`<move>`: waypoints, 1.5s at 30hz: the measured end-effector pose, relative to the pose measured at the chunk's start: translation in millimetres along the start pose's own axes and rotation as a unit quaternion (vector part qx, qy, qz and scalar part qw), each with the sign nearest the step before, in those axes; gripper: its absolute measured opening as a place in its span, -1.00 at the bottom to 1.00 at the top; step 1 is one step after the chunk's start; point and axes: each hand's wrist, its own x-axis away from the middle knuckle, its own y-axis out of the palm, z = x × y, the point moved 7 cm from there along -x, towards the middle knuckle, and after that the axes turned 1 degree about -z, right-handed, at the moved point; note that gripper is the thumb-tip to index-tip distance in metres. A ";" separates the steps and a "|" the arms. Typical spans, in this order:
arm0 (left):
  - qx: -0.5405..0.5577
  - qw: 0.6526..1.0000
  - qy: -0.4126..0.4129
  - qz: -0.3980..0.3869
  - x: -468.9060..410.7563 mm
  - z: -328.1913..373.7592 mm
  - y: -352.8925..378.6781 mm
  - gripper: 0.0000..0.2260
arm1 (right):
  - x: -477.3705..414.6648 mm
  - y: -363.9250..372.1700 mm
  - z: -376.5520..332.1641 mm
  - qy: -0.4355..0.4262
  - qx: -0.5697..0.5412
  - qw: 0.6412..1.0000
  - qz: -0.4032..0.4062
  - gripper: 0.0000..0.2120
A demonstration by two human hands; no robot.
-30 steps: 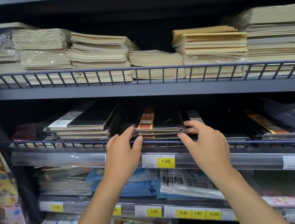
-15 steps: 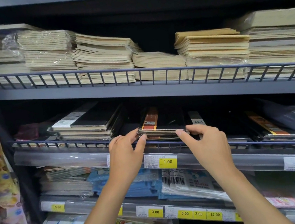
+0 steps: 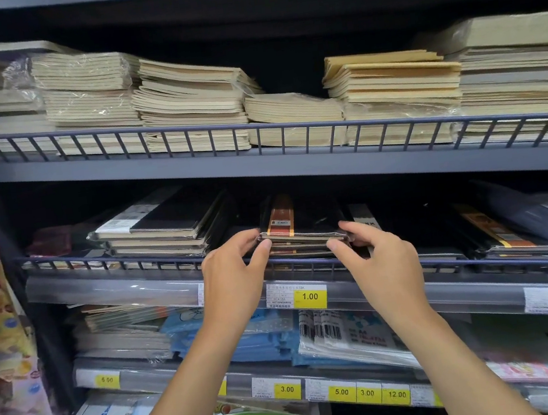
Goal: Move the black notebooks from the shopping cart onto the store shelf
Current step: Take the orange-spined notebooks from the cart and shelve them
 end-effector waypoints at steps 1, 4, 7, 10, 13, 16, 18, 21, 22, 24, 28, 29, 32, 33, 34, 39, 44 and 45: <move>0.010 1.000 -0.006 -0.001 -1.0 -0.1 -0.7 -0.68 | 0.6 0.6 -0.5 -0.011 0.015 1.000 -0.009 -0.59; 0.015 1.000 -0.008 -0.009 -0.7 1.0 -1.8 -0.68 | -1.5 -1.7 4.5 -0.027 0.038 0.999 -0.010 -0.64; 0.004 1.000 0.011 -0.025 3.2 0.1 0.9 -0.66 | -6.2 -7.0 10.8 -0.025 0.070 0.997 0.002 -0.67; -0.025 0.999 0.019 -0.034 4.3 -2.0 2.9 -0.61 | -9.1 -5.2 10.9 -0.026 0.111 0.993 -0.010 -0.60; -0.029 0.999 0.013 -0.038 1.0 -1.8 0.6 -0.61 | -9.5 0.4 10.7 -0.023 0.120 0.992 -0.027 -0.52; -0.024 0.998 0.006 -0.058 -2.1 0.9 -1.9 -0.64 | -9.2 -1.2 9.1 -0.023 0.127 0.991 -0.023 -0.54; -0.035 0.997 0.013 -0.069 -2.6 3.9 -2.2 -0.64 | -7.9 -0.9 8.7 -0.022 0.126 0.992 -0.022 -0.56; -0.043 0.995 0.015 -0.085 -5.5 5.0 -0.9 -0.65 | -5.3 2.6 7.3 -0.010 0.108 0.994 -0.026 -0.50; -0.044 0.995 0.013 -0.091 -7.3 4.9 -0.9 -0.65 | -4.6 3.6 7.8 0.003 0.103 0.994 -0.029 -0.46; -0.038 0.994 0.011 -0.100 -12.0 2.5 -0.8 -0.66 | -4.0 3.9 8.3 0.014 0.092 0.995 -0.034 -0.42; -0.025 0.993 0.008 -0.112 -13.4 0.8 -0.8 -0.64 | -3.6 3.4 7.7 0.018 0.092 0.995 -0.047 -0.47; -0.022 0.993 0.009 -0.112 -12.8 0.2 -0.7 -0.64 | -3.6 3.4 7.4 0.019 0.102 0.993 -0.048 -0.47; -0.026 0.994 0.009 -0.109 -11.7 -0.3 -0.8 -0.62 | -6.5 5.8 6.7 0.036 0.087 0.993 -0.065 -0.35; -0.028 0.994 0.009 -0.108 -11.5 -0.8 -0.8 -0.61 | -7.0 6.9 4.3 0.042 0.064 0.994 -0.077 -0.29; -0.031 0.993 0.010 -0.109 -11.0 -0.4 -0.9 -0.60 | -7.5 8.3 1.4 0.042 0.050 0.994 -0.088 -0.26; -0.082 0.989 0.027 -0.124 -10.2 -0.7 6.2 -0.50 | -9.0 14.5 -9.5 0.009 0.143 0.983 -0.111 -0.39; -0.080 0.990 0.022 -0.110 -15.0 -8.3 11.6 -0.51 | -8.8 14.1 -10.0 0.009 0.126 0.986 -0.106 -0.45; -0.073 0.991 0.020 -0.107 -15.5 -10.4 11.0 -0.51 | -8.1 13.0 -10.9 0.007 0.127 0.987 -0.102 -0.45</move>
